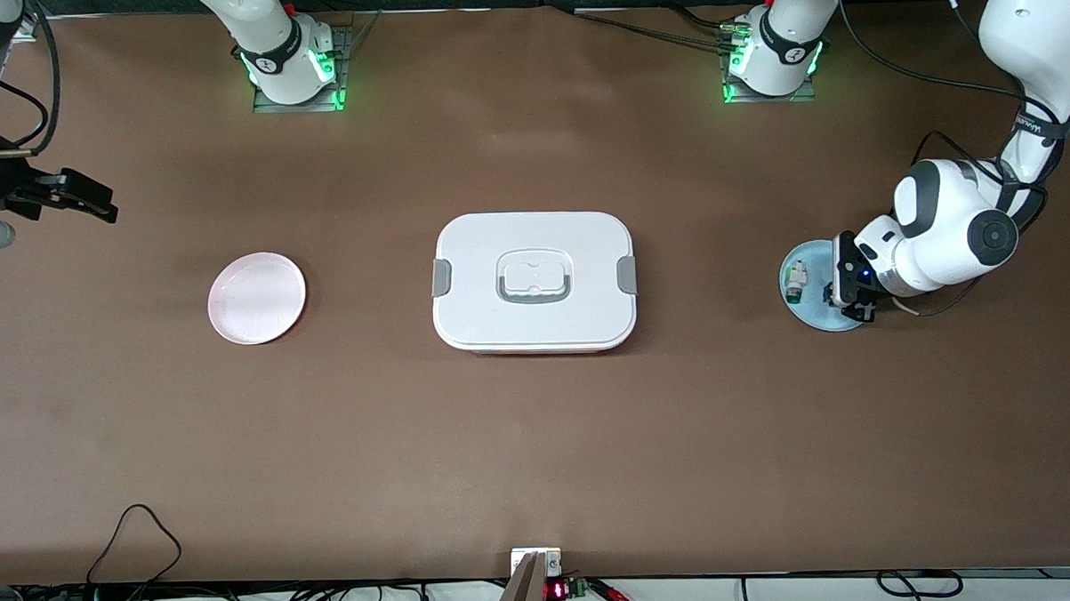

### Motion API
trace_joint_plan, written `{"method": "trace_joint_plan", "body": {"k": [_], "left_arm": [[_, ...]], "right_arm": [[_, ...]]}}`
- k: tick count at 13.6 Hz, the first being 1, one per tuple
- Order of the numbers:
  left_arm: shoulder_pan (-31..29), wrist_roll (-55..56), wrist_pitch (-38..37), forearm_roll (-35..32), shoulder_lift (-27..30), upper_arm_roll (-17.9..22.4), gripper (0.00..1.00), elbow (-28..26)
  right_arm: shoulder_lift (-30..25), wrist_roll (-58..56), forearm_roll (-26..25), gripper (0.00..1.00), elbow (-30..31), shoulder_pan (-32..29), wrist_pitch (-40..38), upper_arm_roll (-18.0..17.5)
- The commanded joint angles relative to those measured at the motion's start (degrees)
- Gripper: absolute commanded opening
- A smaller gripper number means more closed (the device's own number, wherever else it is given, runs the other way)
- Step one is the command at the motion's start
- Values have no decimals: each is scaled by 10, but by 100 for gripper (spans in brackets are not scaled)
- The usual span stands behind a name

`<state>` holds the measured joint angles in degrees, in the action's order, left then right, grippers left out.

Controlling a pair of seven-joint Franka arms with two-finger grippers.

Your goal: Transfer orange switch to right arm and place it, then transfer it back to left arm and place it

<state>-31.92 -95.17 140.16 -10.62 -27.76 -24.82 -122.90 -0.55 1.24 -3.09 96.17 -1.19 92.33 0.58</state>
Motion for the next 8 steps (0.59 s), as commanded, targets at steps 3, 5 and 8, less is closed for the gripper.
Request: {"method": "trace_joint_plan", "body": {"k": [3,5,8], "left_arm": [[-16,21,-25,-13,13,-15,100,10],[-12,59,-59,-13,41,-17,100,21],[-15,86,-132,-13,54,-37,100,70]], "right_arm": [[-3,-14,9,100,-5,-5,-17,-7],[-3,-19,11,100,-6,-4,-22,-7],[-3,-25,11,100,-10,-5,-22,-7]]}}
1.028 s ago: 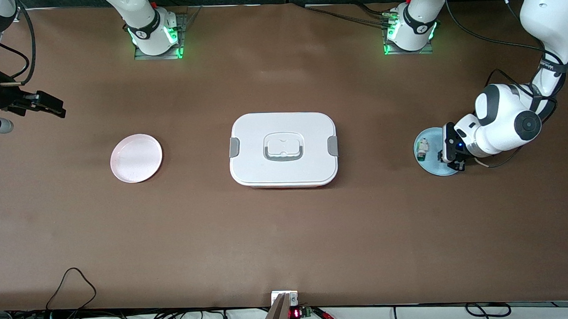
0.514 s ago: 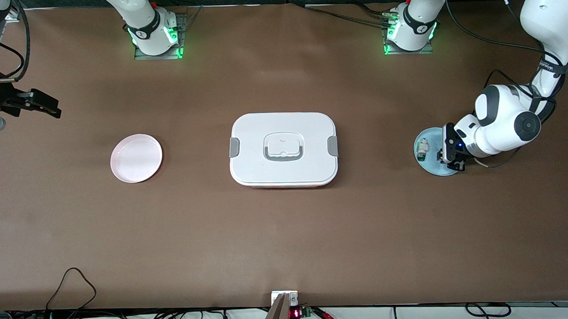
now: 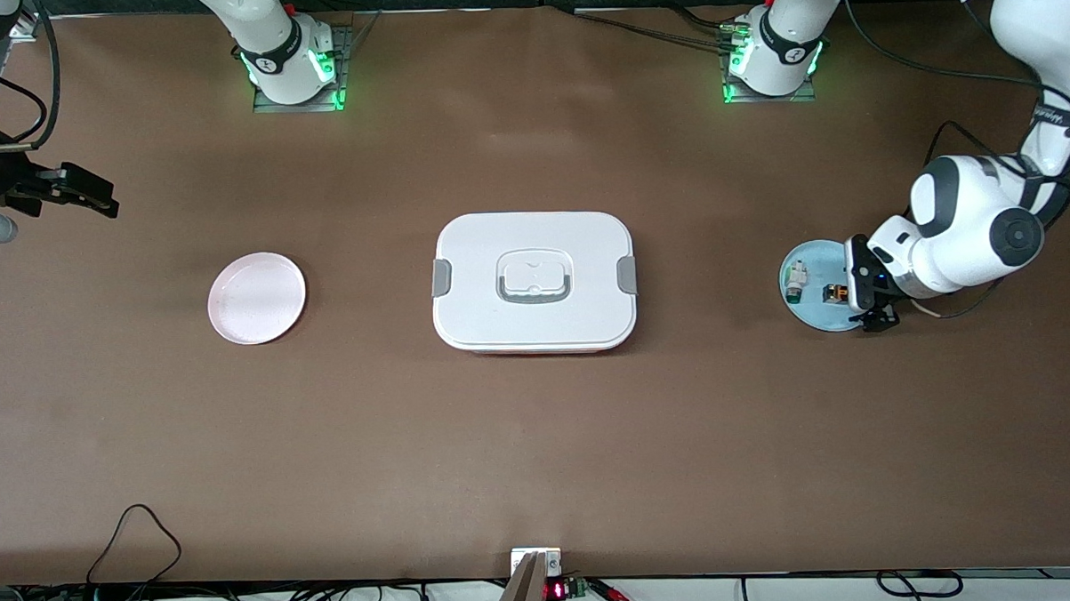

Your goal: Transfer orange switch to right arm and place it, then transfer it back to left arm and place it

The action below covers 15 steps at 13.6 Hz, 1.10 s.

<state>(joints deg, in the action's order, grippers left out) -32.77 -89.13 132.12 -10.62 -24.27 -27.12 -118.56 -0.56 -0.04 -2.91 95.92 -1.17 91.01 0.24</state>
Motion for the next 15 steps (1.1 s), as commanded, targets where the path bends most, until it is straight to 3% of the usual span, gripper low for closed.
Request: {"method": "trace_joint_plan", "body": {"k": [1,4,6,11,15], "left_arm": [[-9,46,-82,-4,19,-14,100,50],[-12,183,-176,-3,23,-14,100,119],[-11,248,-236,36,45,-15,100,148],[-9,495,-345,139,140,-15,100,152],[-8,552,-374,148,223,-16,100,152]], "right_arm": [[-4,-12,9,100,-8,-5,-9,-3],[-4,-13,8,100,-12,-5,-14,-2],[-4,-13,8,100,-13,-5,-14,-2],[-5,-13,8,100,-13,-5,-14,-2],[-3,-11,9,100,-28,-6,-21,-2]]}}
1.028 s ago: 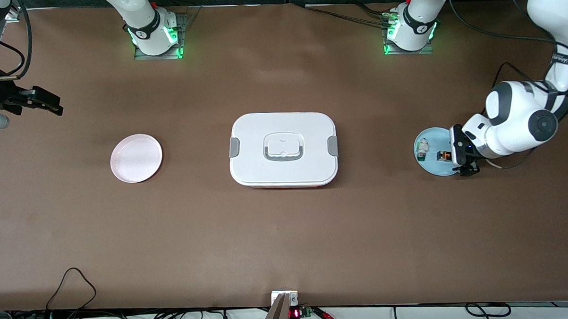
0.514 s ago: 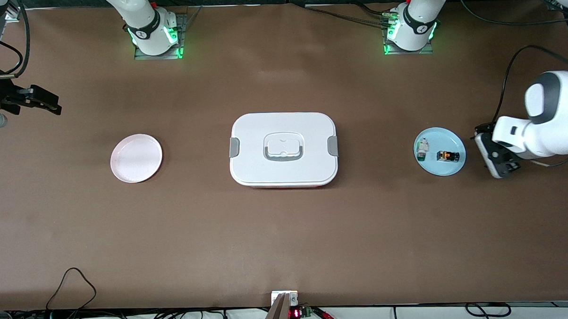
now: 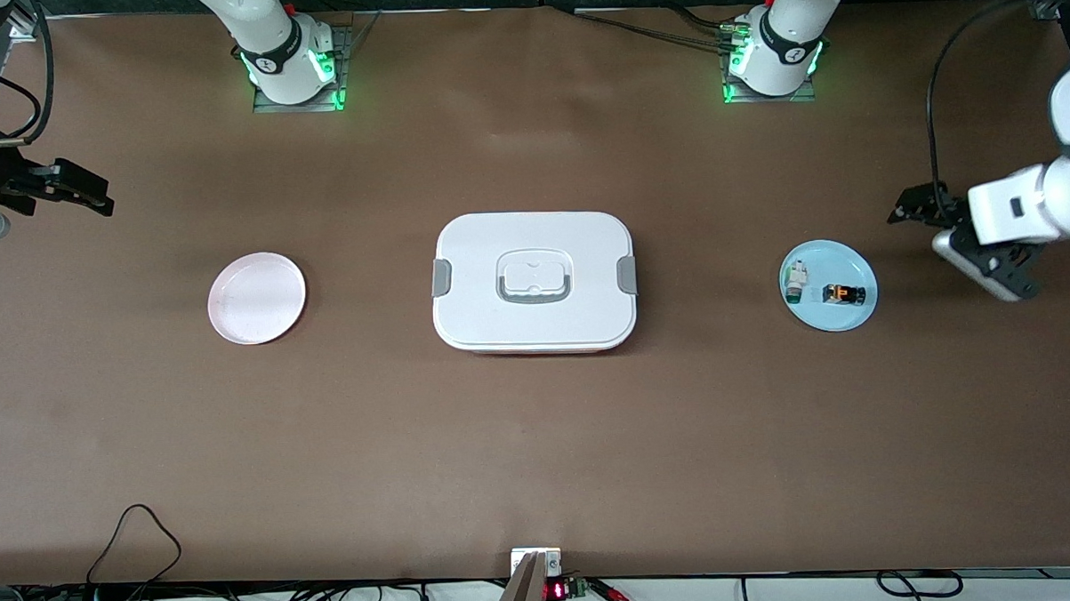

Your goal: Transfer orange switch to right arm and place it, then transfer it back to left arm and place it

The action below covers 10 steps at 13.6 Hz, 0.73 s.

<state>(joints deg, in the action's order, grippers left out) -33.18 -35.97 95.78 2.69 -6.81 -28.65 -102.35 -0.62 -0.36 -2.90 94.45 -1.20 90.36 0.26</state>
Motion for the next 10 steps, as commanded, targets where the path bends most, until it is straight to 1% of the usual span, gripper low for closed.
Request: {"method": "trace_joint_plan", "body": {"k": [1,2,4,5,7,8,9,10], "left_arm": [[-4,42,-11,25,70,-1,100,-9],[-4,66,-21,27,80,-3,100,8],[0,109,-82,26,79,-2,100,74],[1,127,-94,25,78,-3,100,90],[0,138,-106,25,78,-2,100,99],[0,154,-129,28,79,1,100,100],[-4,186,-136,34,79,2,100,99],[4,254,-155,63,84,10,100,98]], "right_arm": [[-3,-8,9,100,-14,-6,-15,-2],[-3,-8,9,100,-14,-6,-16,-2],[-2,-6,9,100,-14,-5,-23,-3],[-2,1,9,100,-14,-5,-23,-3],[-2,3,10,100,-16,-3,-23,-3],[-2,3,9,100,-17,-5,-23,-3],[-2,3,9,100,-17,-6,-23,-3],[-2,2,9,100,-17,-6,-23,-2]]}}
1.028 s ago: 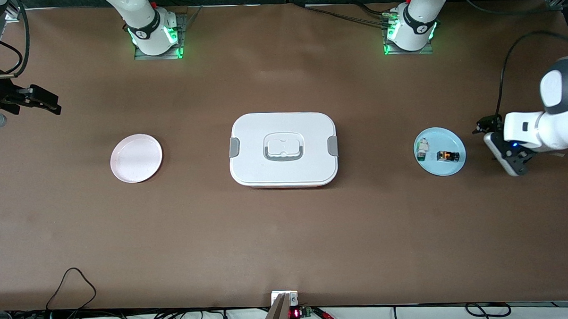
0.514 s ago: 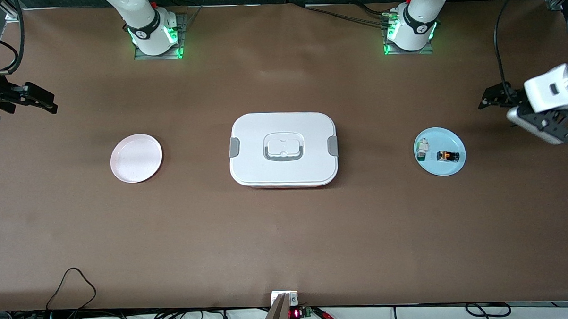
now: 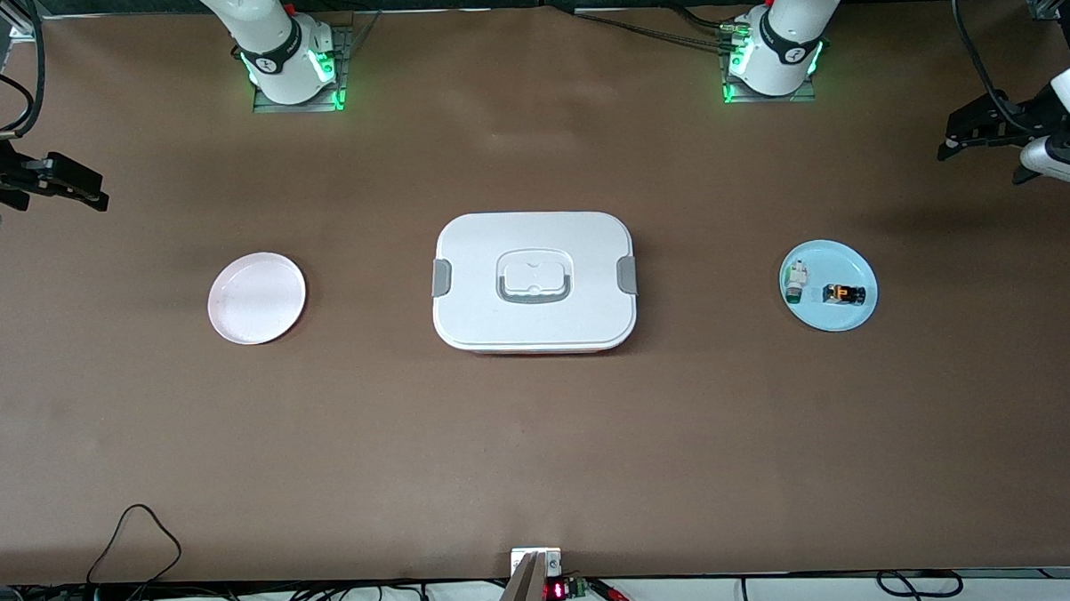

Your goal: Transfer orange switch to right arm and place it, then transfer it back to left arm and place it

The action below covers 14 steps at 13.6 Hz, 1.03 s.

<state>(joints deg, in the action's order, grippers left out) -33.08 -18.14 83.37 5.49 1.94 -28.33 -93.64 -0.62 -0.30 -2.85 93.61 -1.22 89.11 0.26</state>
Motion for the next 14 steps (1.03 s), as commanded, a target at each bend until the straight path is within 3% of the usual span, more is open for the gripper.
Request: {"method": "trace_joint_plan", "body": {"k": [1,4,9,11,14], "left_arm": [[42,152,-50,46,-4,22,100,14],[233,191,-52,3,-11,177,100,47],[349,181,-22,-48,-12,253,100,50],[369,178,-21,-20,-10,285,100,58],[358,147,-58,-29,-11,281,100,85]], "right_arm": [[-2,1,8,100,-9,-5,-10,-2],[-2,0,8,100,-9,-5,-11,-3],[-3,-1,8,100,-10,-5,-13,-2],[-2,-1,8,100,-10,-5,-13,-2],[-3,0,8,100,-10,-5,-13,-3]]}}
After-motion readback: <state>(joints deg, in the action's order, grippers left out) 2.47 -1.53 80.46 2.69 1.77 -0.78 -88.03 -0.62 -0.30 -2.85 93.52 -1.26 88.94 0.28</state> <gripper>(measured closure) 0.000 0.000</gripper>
